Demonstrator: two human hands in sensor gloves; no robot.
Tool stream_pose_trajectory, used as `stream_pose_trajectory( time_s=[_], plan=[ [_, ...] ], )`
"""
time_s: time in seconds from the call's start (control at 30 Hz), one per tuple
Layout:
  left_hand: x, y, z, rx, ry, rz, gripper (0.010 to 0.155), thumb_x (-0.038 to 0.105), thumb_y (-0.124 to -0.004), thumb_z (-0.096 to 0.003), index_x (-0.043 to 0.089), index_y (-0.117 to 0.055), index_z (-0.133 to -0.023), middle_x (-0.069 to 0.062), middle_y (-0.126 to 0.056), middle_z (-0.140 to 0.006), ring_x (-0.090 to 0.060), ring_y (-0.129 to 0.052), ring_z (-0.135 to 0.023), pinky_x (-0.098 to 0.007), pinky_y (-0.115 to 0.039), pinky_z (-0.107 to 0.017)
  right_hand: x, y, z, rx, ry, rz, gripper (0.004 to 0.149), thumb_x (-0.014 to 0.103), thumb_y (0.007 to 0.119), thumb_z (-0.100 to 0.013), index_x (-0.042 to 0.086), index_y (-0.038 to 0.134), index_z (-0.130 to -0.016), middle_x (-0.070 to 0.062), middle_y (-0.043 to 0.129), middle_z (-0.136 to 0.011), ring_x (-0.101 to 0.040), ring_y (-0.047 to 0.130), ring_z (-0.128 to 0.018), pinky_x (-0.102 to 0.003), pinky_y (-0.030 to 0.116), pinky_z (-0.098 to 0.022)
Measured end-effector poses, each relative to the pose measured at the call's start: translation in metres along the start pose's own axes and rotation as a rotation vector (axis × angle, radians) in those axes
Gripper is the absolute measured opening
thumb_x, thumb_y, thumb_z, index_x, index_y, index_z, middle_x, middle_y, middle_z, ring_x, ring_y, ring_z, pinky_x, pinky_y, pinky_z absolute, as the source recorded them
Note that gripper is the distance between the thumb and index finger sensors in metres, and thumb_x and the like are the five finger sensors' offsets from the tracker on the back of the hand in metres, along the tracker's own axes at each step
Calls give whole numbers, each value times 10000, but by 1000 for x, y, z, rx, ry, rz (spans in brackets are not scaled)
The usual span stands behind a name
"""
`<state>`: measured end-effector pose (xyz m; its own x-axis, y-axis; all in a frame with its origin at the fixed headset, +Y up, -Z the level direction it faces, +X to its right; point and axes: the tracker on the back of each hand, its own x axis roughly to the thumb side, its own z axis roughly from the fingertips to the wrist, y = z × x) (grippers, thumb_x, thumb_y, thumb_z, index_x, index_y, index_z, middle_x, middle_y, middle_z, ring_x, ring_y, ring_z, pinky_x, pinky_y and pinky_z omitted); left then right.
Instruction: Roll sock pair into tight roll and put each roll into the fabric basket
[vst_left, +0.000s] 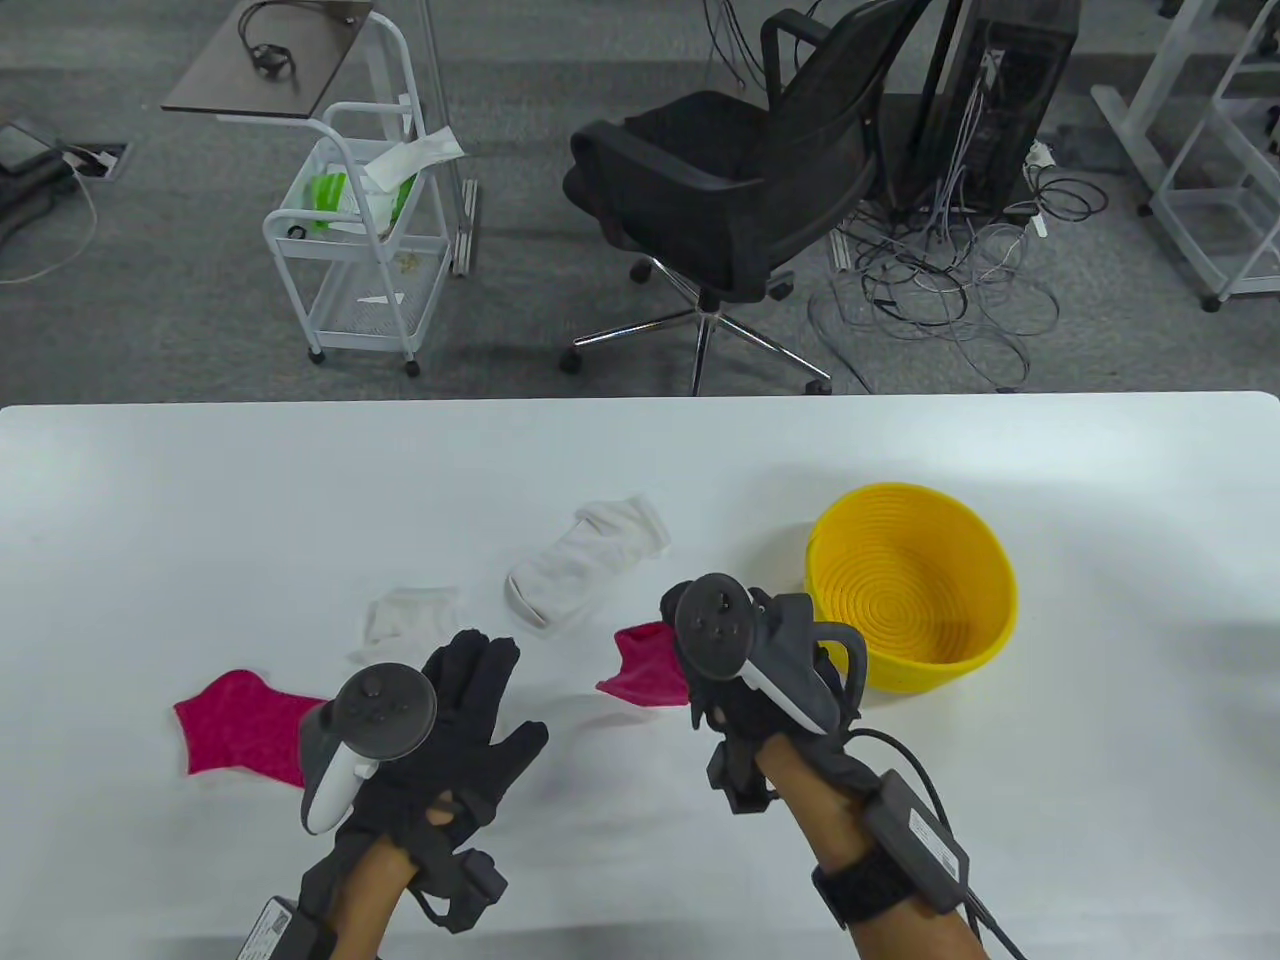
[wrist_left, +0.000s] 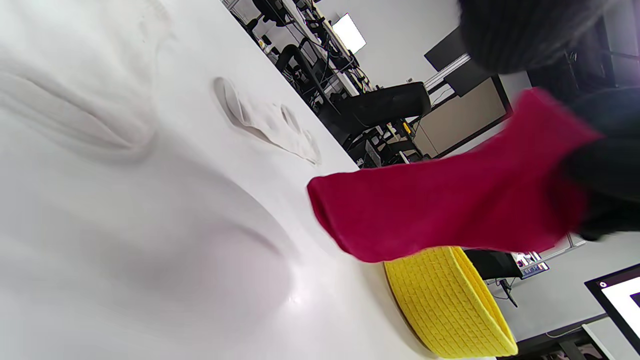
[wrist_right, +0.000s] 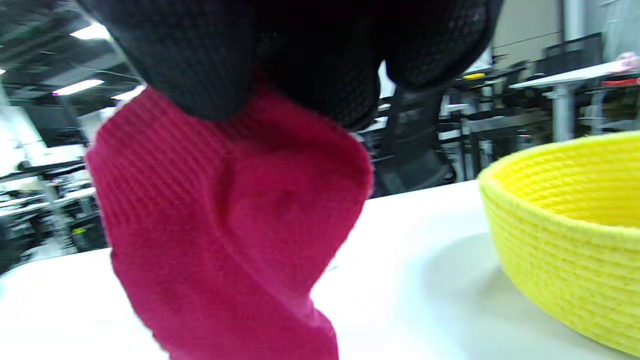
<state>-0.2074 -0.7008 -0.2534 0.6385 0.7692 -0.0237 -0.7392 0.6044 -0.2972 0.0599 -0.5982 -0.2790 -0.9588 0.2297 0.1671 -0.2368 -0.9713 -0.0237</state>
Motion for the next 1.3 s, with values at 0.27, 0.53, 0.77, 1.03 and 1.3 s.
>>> stream_pose_trajectory(
  time_s=[0.27, 0.53, 0.77, 1.03, 1.3],
  plan=[
    [-6, 4, -3, 11, 29, 45, 803, 613, -702, -389, 405, -299, -1051, 80, -83, -1136, -261, -55, -1098, -560, -92, -726, 15, -25, 49, 195, -159, -49, 421, 350, 910, -397, 377, 791, -800, 47, 902, -838, -138, 965, -622, -461, 793, -527],
    [-14, 2, -6, -17, 78, 50, 799, 609, -705, -388, 393, -321, -1055, 74, -83, -1134, -265, -49, -1095, -559, -91, -726, 2, 80, 4, 377, 2, 63, 413, 323, 914, -400, 391, 799, -791, 54, 875, -862, -141, 944, -664, -472, 769, -562],
    [-16, 1, -7, -38, 99, 45, 794, 606, -706, -390, 381, -341, -1058, 65, -87, -1136, -270, -46, -1093, -558, -90, -725, -11, 127, -36, 327, 131, 56, 417, 288, 904, -399, 402, 787, -783, 82, 849, -883, -128, 925, -698, -468, 752, -592],
    [-15, -2, -8, -59, 99, 17, 793, 605, -705, -392, 380, -342, -1060, 65, -87, -1136, -270, -47, -1092, -557, -93, -726, -24, 152, -58, 307, 224, 2, 471, 276, 864, -416, 404, 726, -848, 95, 800, -942, -120, 901, -765, -474, 721, -638],
    [-15, -6, -9, -81, 108, 0, 797, 606, -705, -391, 385, -327, -1058, 61, -81, -1133, -271, -45, -1092, -556, -95, -726, -40, 133, -47, 281, 148, -92, 738, 457, 782, -410, 371, 390, -1029, 44, 422, -1156, -294, 518, -1093, -629, 476, -743]
  ],
)
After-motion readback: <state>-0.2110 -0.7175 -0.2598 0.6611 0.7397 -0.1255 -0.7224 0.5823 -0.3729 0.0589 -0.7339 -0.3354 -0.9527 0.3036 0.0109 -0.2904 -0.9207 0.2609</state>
